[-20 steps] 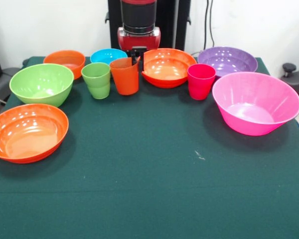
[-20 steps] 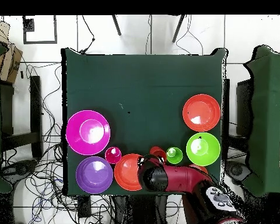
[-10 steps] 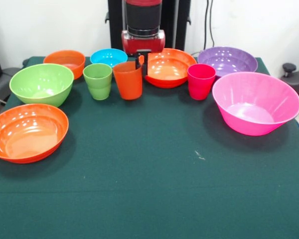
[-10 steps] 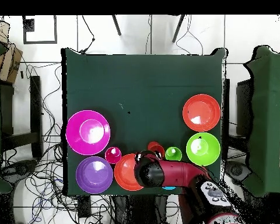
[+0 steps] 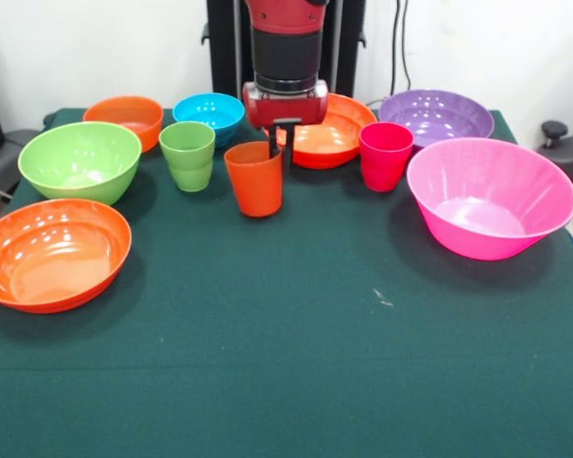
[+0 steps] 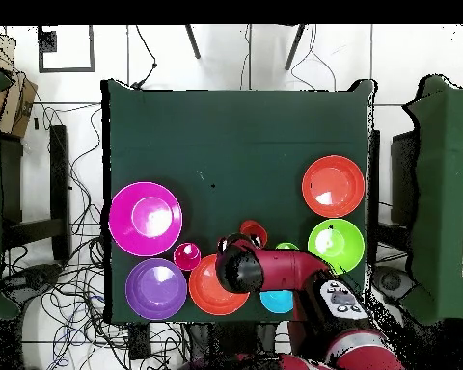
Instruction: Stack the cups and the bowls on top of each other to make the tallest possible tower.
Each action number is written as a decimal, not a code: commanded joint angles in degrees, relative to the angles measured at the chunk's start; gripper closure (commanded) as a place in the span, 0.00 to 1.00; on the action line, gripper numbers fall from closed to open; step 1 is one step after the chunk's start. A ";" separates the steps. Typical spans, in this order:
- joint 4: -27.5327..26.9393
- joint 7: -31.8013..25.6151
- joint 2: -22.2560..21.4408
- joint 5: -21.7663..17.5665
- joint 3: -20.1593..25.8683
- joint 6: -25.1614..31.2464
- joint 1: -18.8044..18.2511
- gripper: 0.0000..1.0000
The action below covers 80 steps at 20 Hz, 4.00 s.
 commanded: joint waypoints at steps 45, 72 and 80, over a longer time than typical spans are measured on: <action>-18.49 -0.50 0.15 1.53 6.99 17.20 5.11 1.00; -23.43 -3.24 4.32 -1.06 11.89 17.98 2.71 0.00; -22.19 -2.40 4.17 -1.51 11.63 17.40 2.62 0.00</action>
